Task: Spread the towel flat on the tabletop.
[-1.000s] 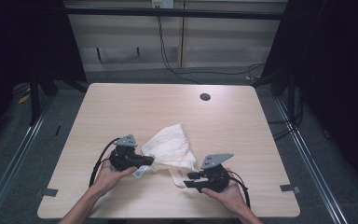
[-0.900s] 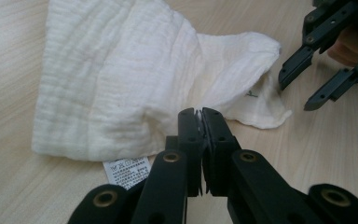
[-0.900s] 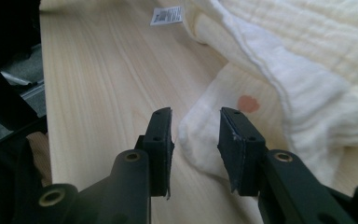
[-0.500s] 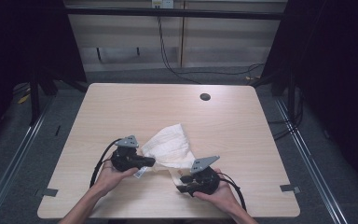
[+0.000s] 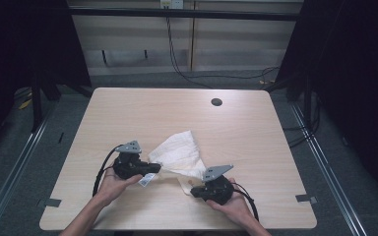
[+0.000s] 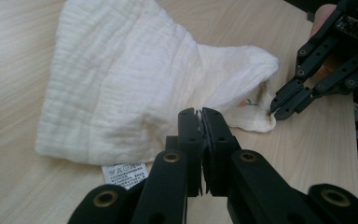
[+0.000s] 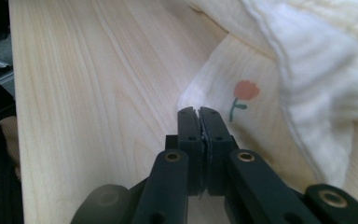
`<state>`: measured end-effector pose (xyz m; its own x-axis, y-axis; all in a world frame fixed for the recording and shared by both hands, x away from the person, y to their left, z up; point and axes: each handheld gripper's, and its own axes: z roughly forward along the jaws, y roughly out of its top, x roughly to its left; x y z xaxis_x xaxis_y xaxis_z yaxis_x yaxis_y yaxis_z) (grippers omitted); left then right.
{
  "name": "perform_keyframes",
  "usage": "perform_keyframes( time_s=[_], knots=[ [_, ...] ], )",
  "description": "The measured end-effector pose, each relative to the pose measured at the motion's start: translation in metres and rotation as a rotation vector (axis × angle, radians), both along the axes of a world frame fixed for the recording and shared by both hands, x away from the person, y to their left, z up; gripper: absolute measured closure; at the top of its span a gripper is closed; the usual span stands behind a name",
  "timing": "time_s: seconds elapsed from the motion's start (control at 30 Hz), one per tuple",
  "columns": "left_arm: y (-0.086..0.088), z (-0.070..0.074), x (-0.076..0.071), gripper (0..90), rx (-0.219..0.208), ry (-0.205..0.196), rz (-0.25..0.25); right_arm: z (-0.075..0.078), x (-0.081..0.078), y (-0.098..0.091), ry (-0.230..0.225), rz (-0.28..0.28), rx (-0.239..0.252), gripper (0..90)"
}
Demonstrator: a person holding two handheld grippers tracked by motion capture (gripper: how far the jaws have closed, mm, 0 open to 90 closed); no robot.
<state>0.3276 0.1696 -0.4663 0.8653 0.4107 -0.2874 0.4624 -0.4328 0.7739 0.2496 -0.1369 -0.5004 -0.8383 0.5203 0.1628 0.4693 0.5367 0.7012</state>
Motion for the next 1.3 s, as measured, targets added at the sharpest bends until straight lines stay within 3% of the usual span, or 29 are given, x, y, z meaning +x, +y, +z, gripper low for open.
perform_keyframes(
  time_s=[0.13,0.33,0.4,0.6,0.8,1.03,1.3],
  knots=[
    [0.004,0.005,0.001,87.5,-0.015,-0.011,0.003,0.012,0.005,-0.017,0.034,-0.007,0.065,88.2],
    [0.006,0.017,0.003,87.6,-0.042,-0.037,0.014,0.033,0.009,-0.051,0.008,-0.08,0.121,88.4],
    [0.007,0.024,0.002,87.7,-0.057,-0.05,-0.001,0.042,0.012,-0.062,0.005,-0.102,0.161,88.3],
    [0.001,0.044,-0.005,87.8,-0.069,-0.091,-0.032,0.075,0.028,-0.077,-0.071,-0.129,0.185,88.5],
    [0.013,0.07,0.005,87.8,-0.134,-0.135,0.016,0.114,0.039,-0.084,-0.148,-0.141,0.203,88.7],
    [0.023,0.095,0.017,87.8,-0.168,-0.178,0.06,0.155,0.05,-0.095,-0.22,-0.166,0.235,88.7],
    [0.033,0.125,0.015,87.8,-0.179,-0.24,0.086,0.204,0.053,-0.107,-0.316,-0.188,0.245,88.7]
  ],
)
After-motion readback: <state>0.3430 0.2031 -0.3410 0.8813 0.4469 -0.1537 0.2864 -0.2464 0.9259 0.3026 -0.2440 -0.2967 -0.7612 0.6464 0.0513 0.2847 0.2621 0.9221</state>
